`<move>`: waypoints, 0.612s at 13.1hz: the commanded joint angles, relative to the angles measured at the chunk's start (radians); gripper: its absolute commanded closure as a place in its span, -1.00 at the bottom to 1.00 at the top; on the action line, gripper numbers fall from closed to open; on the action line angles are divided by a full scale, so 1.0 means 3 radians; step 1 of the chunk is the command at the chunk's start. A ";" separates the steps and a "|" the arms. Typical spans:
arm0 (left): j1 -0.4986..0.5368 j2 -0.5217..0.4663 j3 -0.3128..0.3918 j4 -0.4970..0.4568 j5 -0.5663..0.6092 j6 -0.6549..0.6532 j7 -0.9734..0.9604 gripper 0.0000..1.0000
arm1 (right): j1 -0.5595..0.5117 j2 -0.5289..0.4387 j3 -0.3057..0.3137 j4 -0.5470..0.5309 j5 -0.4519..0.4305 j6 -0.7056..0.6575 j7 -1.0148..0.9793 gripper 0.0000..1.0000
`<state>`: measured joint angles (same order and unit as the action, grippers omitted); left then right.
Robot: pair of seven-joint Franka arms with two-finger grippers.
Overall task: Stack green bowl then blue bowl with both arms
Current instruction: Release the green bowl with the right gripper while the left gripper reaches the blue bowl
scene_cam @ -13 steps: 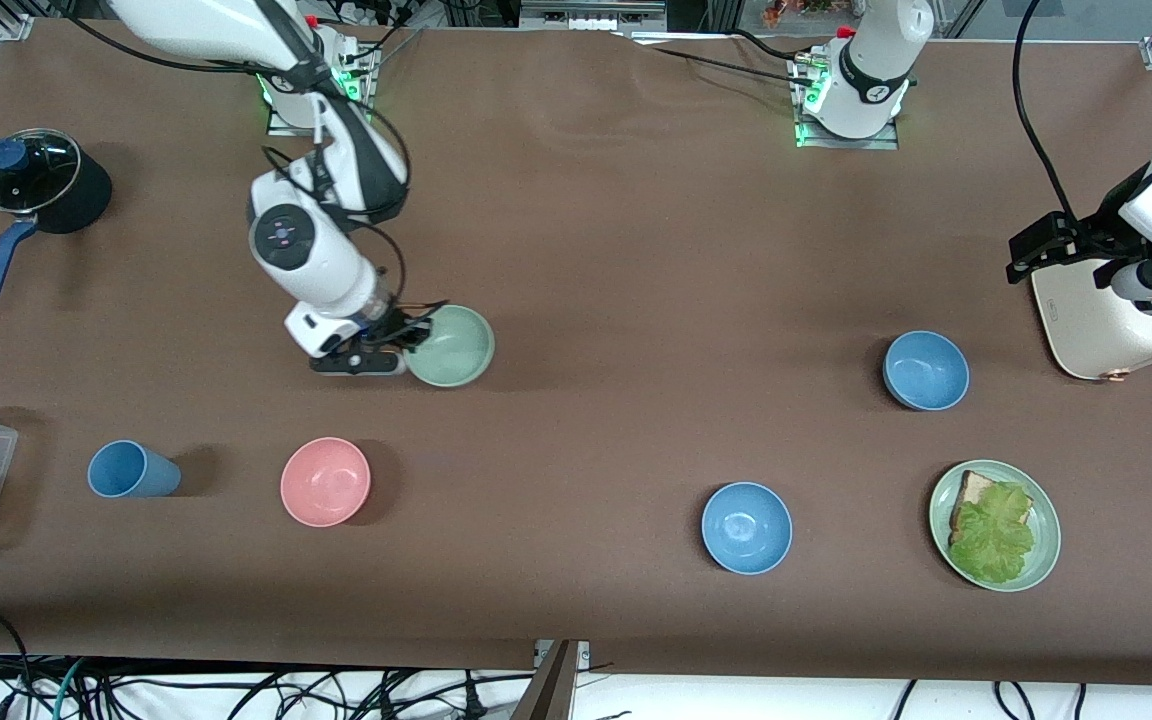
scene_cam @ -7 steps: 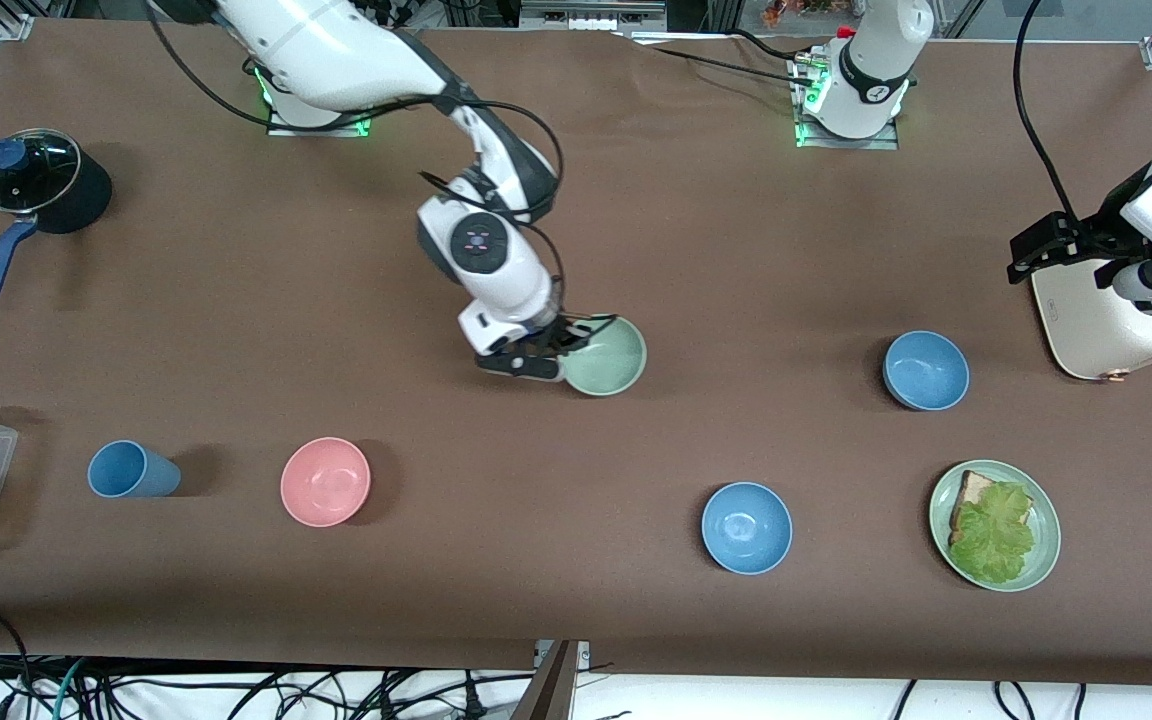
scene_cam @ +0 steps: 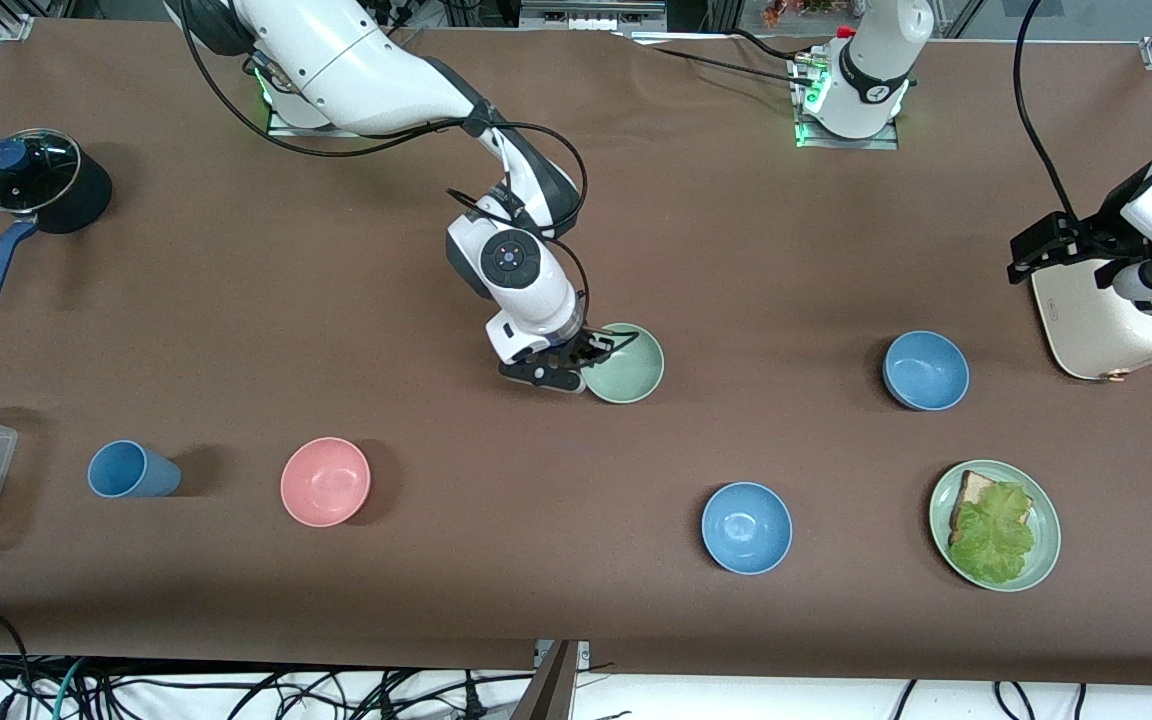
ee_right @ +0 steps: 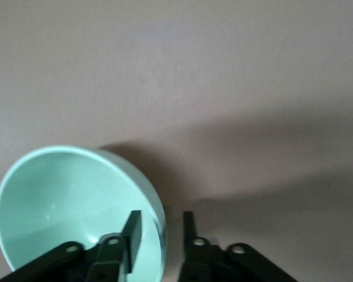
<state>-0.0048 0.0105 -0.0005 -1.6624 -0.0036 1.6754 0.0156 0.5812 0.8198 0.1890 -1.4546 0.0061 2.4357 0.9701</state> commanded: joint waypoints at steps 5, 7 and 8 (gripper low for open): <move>0.0062 0.0036 0.0032 0.0070 0.0007 -0.0098 0.0045 -1.00 | -0.0519 -0.0706 -0.0205 0.0124 -0.0010 -0.1112 -0.0679 -1.00; 0.0225 0.0144 0.0037 0.0055 -0.0141 -0.0215 0.0055 -1.00 | -0.0872 -0.0993 -0.0211 0.0124 0.0036 -0.1516 -0.1303 -1.00; 0.0266 0.0174 0.0037 0.0055 -0.0141 -0.0378 0.0071 -1.00 | -0.1010 -0.1161 -0.0211 0.0083 0.0061 -0.1730 -0.1508 -1.00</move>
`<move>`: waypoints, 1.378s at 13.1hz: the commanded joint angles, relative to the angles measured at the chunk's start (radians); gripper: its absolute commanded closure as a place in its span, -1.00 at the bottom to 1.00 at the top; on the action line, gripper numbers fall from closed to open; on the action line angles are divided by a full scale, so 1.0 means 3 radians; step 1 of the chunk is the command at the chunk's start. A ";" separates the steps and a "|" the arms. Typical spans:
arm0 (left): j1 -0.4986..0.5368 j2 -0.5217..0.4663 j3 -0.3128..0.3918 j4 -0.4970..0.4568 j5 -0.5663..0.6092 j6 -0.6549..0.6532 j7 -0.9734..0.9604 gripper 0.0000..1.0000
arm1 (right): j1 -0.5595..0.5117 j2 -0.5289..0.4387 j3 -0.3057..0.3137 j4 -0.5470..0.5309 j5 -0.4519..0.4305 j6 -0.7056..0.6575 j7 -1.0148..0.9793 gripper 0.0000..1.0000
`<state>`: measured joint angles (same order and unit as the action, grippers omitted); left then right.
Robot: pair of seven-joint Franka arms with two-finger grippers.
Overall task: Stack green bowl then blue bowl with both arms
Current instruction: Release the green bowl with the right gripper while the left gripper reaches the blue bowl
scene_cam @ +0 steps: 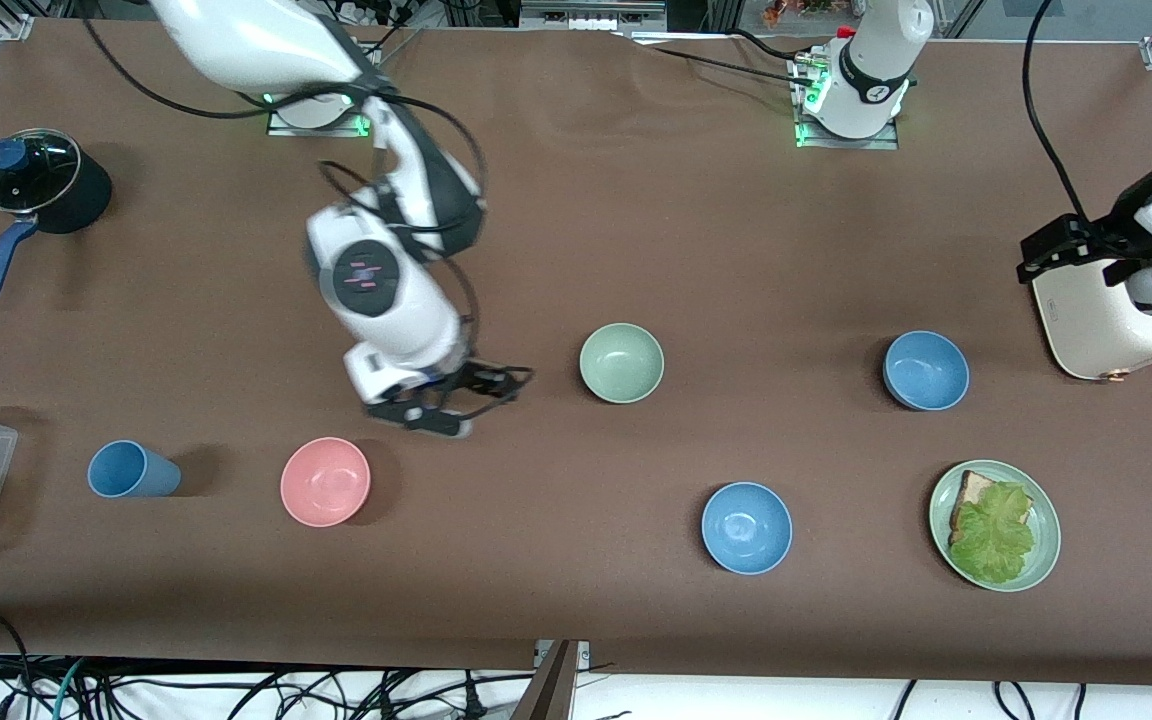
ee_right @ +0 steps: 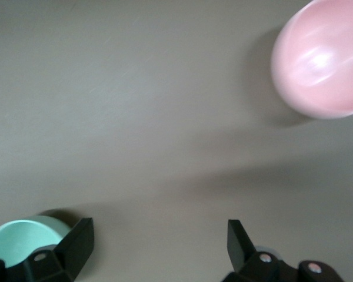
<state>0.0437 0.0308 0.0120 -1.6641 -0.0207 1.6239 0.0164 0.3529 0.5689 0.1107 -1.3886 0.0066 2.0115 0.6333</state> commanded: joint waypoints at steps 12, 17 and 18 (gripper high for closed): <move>0.0744 0.1414 -0.0132 -0.0829 -0.0795 0.1801 0.1294 -0.98 | -0.0793 -0.1692 -0.0282 -0.0812 0.0039 -0.1188 -0.1528 -1.00; 0.0739 0.1717 -0.0137 -0.0814 -0.0739 0.1971 0.1515 -0.83 | -0.0788 -0.1692 -0.0277 -0.0766 0.0004 -0.1193 -0.1533 -1.00; 0.0734 0.1743 -0.0137 -0.0809 -0.0739 0.1971 0.1515 -0.48 | -0.0788 -0.1687 -0.0282 -0.0756 -0.0002 -0.1167 -0.1553 -1.00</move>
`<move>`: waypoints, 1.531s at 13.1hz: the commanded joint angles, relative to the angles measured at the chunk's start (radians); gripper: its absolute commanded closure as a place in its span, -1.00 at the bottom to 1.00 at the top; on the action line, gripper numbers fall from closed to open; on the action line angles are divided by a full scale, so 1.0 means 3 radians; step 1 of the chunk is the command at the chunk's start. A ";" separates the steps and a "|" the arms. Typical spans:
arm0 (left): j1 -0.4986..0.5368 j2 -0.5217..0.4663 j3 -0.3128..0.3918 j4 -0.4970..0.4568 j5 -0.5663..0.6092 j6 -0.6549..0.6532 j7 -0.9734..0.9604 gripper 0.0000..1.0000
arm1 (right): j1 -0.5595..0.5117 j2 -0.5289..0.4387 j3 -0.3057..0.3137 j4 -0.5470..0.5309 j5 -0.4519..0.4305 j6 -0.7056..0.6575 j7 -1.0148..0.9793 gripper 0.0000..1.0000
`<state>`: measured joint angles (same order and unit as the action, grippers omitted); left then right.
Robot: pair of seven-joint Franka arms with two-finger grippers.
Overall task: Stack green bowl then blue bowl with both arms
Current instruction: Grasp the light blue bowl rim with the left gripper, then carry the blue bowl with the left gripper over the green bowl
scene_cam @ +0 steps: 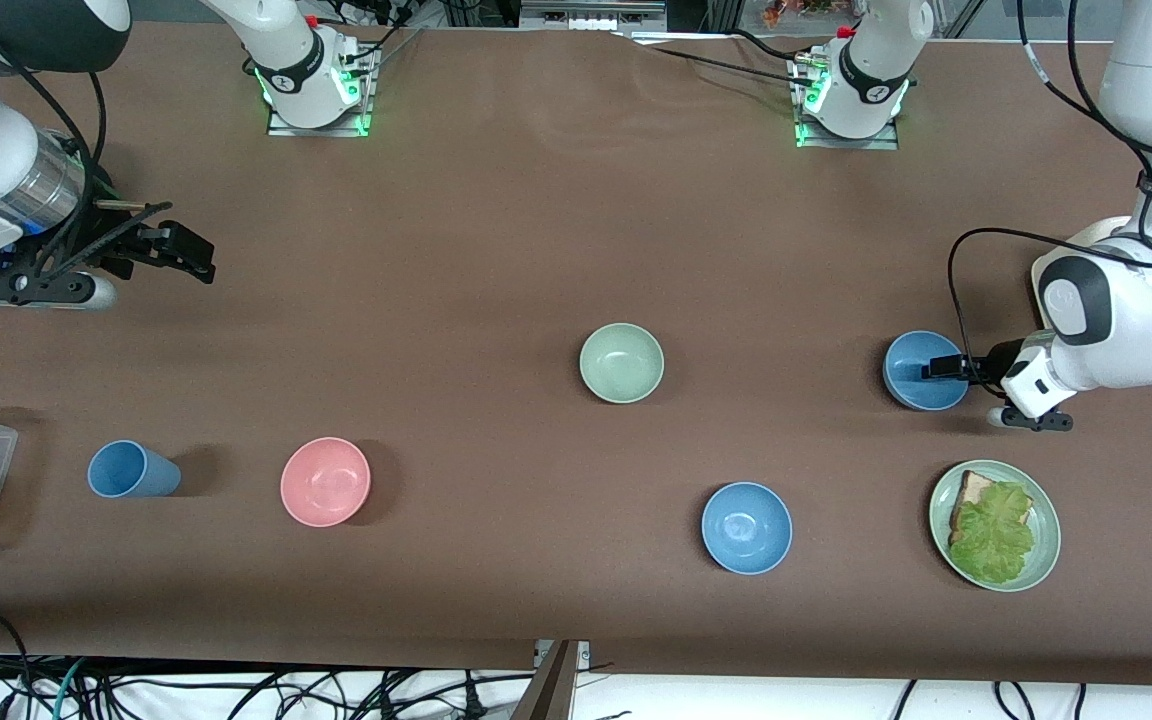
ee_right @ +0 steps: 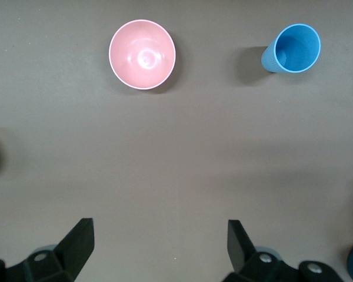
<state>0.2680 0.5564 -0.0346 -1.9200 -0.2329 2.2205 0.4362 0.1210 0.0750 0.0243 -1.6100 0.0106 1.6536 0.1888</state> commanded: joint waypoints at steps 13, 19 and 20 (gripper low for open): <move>-0.0151 -0.0039 -0.0043 0.1066 0.0101 -0.1391 -0.0373 1.00 | 0.0006 0.0036 -0.0096 0.0146 0.0031 -0.0025 -0.0103 -1.00; -0.0893 -0.0183 -0.0425 0.1118 -0.0133 -0.1624 -0.2000 1.00 | -0.0025 0.0072 -0.0137 0.0141 0.0021 -0.0071 -0.0113 -1.00; -0.0995 -0.0173 -0.0523 0.1103 -0.0184 -0.1507 -0.2138 1.00 | -0.0025 0.0077 -0.0137 0.0141 0.0021 -0.0071 -0.0113 -1.00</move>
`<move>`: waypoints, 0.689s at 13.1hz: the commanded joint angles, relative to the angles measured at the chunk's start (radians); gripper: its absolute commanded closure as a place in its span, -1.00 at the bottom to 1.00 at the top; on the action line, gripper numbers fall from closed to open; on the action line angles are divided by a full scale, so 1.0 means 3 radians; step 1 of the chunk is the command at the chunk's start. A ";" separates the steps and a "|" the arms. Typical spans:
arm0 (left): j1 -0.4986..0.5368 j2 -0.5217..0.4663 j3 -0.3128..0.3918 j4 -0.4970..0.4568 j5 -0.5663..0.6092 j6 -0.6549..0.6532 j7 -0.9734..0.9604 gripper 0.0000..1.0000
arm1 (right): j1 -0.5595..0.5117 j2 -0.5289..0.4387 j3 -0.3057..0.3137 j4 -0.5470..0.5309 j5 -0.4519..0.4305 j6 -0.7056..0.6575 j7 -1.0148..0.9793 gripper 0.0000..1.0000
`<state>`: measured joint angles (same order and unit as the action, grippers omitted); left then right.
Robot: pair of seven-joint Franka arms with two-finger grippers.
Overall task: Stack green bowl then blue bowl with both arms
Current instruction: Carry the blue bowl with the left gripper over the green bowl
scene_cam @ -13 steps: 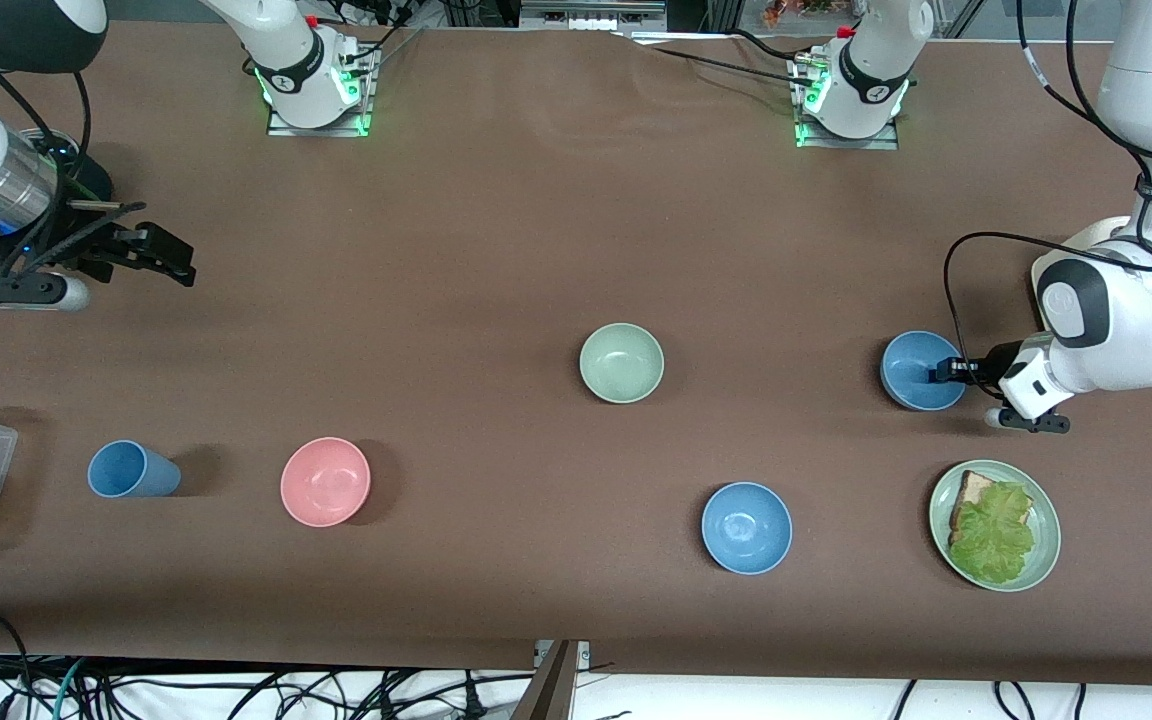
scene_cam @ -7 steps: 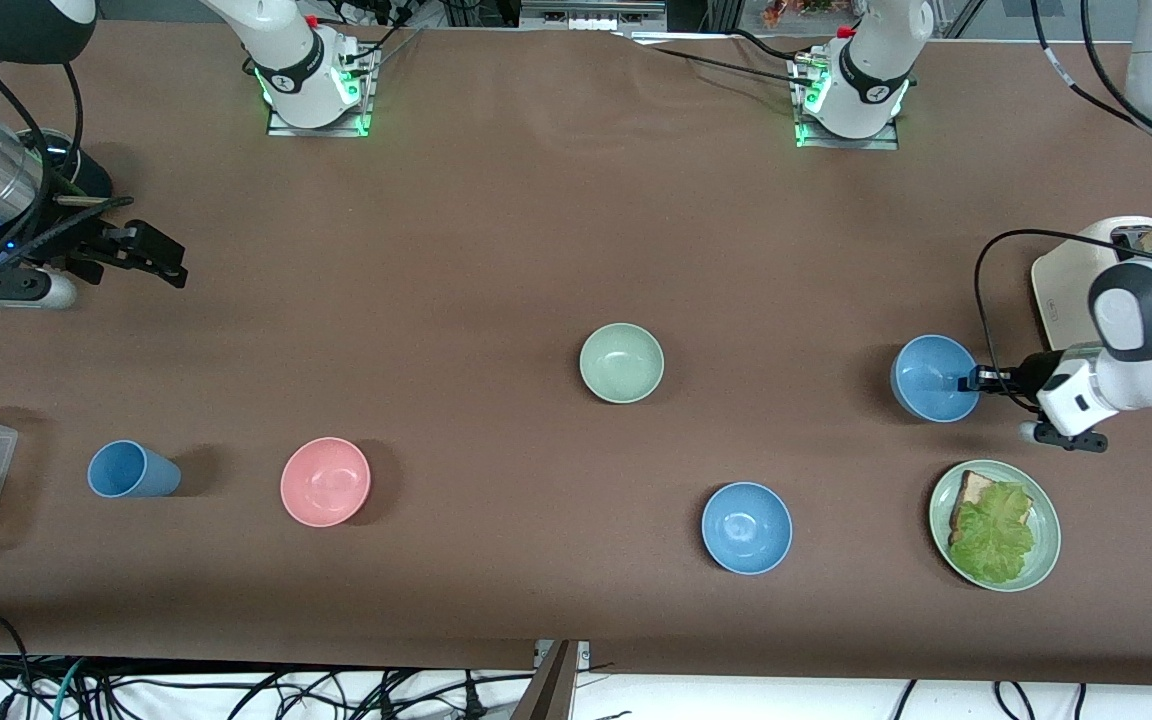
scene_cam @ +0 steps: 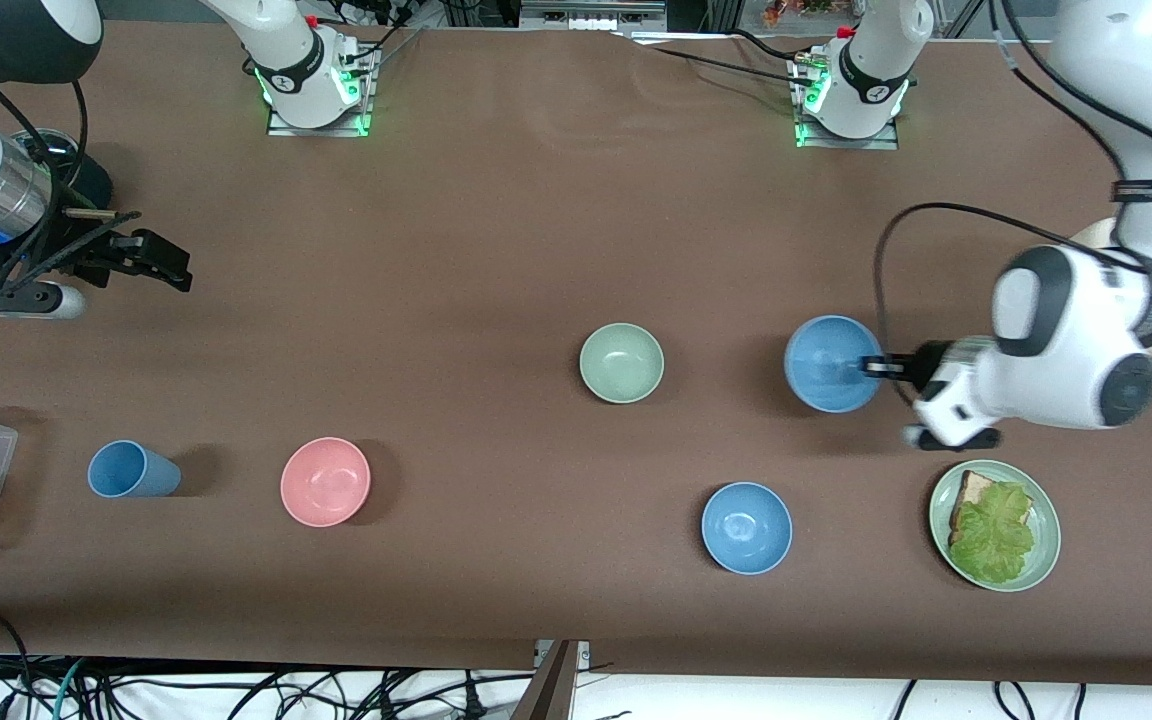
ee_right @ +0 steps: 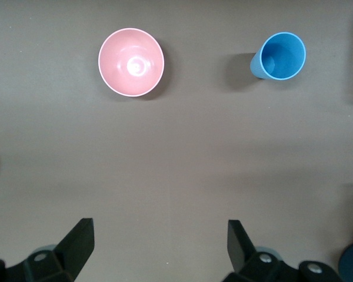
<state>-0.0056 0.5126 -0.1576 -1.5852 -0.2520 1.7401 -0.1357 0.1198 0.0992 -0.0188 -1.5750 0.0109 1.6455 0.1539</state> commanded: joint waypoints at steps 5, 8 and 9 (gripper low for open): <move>-0.0890 0.0203 -0.0134 -0.0064 -0.0229 0.0982 -0.1071 1.00 | -0.0021 -0.0003 0.0007 0.0009 0.0025 -0.0049 0.0004 -1.00; -0.1019 0.0448 -0.0129 -0.0065 -0.0224 0.1464 -0.1158 1.00 | -0.0021 -0.0003 0.0007 0.0009 0.0025 -0.0049 0.0004 -1.00; -0.1040 0.0485 -0.0124 -0.0070 -0.0209 0.1506 -0.1168 1.00 | -0.0021 -0.0003 0.0007 0.0009 0.0025 -0.0049 0.0004 -1.00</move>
<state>-0.3157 0.6321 -0.2088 -1.6148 -0.2961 2.1629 -0.4860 0.1196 0.1001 -0.0195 -1.5766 0.0109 1.6431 0.1539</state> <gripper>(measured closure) 0.947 0.000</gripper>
